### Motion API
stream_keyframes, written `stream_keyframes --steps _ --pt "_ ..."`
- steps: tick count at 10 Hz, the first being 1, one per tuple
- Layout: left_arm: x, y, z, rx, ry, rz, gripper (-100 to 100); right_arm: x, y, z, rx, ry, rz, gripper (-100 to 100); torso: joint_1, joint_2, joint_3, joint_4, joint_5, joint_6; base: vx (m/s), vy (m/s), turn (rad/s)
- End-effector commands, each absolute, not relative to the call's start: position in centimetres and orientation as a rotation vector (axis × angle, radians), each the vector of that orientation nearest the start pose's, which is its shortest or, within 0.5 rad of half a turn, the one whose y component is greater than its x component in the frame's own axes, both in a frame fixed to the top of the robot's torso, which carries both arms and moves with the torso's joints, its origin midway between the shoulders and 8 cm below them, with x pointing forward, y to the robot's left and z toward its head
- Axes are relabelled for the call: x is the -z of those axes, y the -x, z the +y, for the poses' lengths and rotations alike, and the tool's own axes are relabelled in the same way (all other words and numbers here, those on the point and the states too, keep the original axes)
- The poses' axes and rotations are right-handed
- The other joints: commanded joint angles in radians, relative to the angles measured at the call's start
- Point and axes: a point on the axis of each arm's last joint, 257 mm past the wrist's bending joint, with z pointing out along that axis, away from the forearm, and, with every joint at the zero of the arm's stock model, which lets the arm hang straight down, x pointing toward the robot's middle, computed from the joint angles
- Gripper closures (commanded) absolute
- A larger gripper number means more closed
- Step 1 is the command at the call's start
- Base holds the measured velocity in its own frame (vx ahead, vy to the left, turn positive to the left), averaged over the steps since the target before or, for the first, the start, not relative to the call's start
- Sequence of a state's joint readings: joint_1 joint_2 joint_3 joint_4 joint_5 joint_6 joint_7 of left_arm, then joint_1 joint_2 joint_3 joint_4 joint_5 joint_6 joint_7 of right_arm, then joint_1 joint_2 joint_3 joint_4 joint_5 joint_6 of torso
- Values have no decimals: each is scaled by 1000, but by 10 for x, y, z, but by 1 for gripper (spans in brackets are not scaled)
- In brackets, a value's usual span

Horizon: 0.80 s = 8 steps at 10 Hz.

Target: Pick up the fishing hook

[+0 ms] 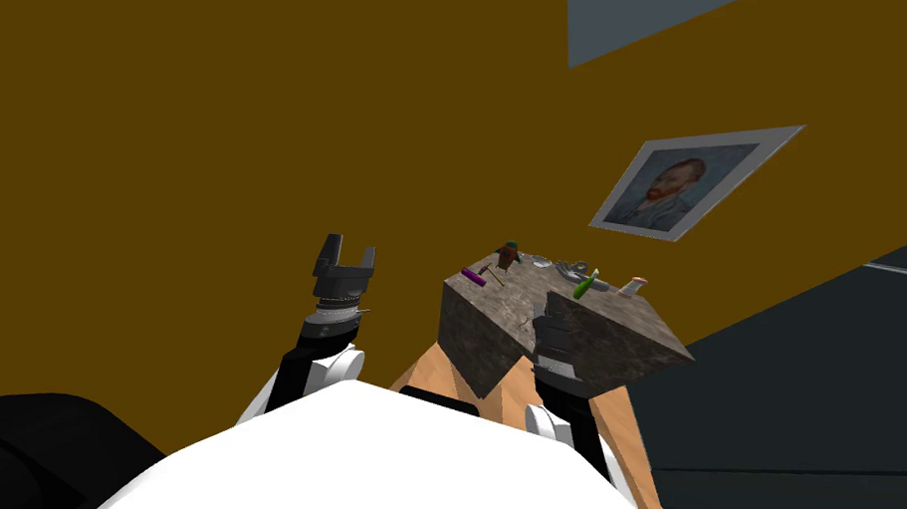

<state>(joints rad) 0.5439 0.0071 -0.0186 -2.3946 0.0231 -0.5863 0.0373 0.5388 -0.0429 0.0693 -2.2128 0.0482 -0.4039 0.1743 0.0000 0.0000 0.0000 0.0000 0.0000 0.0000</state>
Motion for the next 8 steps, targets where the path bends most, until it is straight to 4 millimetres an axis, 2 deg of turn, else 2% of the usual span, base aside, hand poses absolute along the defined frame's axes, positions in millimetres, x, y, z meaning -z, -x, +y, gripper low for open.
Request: stream_keyframes --steps 1,8 --pt "-75 -301 272 1391 549 483 0 45 -370 -252 -1114 -651 898 -100 0 0 0 0 0 0 -6 -22 21" --pt "-75 -301 272 1391 549 483 0 83 -362 -220 -1048 -433 1134 -100 -6 3 2 1 -2 0 -35 -76 37"
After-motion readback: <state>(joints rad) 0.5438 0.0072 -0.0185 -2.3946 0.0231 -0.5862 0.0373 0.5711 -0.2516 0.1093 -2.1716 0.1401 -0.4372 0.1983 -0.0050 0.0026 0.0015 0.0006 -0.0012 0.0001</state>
